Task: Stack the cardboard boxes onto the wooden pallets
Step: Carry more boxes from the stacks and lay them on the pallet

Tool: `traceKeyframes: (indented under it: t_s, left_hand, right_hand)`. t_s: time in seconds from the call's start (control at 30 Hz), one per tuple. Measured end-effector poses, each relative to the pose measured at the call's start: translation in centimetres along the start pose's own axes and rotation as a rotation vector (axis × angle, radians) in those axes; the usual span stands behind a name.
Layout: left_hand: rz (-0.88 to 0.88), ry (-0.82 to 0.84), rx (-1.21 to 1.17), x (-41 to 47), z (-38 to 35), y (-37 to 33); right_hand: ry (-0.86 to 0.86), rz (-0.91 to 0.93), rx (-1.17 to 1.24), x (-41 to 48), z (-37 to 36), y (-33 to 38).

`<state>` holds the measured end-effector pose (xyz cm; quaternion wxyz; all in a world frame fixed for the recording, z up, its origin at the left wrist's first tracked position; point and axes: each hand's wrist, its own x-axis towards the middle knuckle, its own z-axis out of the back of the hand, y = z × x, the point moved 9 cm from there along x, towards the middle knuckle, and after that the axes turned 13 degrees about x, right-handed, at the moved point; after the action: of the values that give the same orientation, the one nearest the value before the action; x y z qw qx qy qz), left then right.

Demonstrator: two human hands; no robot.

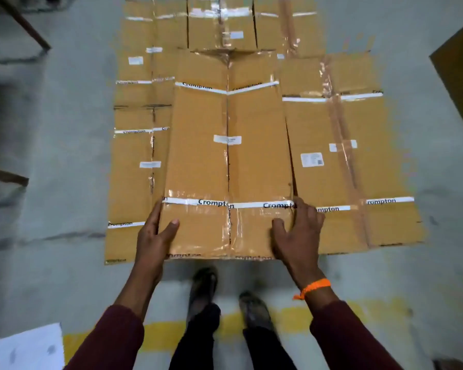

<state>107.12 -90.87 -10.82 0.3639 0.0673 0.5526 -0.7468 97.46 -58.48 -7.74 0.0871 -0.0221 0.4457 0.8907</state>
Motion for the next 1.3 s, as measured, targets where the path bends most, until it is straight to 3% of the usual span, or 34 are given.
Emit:
traceKeyframes:
  t_s: [0.27, 0.5, 0.67, 1.1, 1.3]
  left_hand:
    - [0.009, 0.104, -0.091, 3.2, -4.9, 6.6]
    - [-0.054, 0.065, -0.089, 4.0, -5.2, 7.3]
    - [-0.077, 0.034, -0.062, 4.7, -5.7, 7.2]
    - [-0.196, 0.044, -0.038, 7.1, -5.7, 7.6]
    - [-0.222, -0.066, -0.112, 6.6, -4.6, 6.7]
  right_hand:
    - [0.122, 0.181, -0.403, 1.2, -2.5, -5.7]
    - [0.599, 0.382, -0.711, -2.6, -5.3, -7.9]
    - [0.390, 0.358, -0.707, -0.7, -3.1, -7.8]
    - [0.359, 0.326, -0.375, -0.8, -0.5, -10.9]
    - [0.379, 0.349, -0.376, -1.0, -1.1, -10.3]
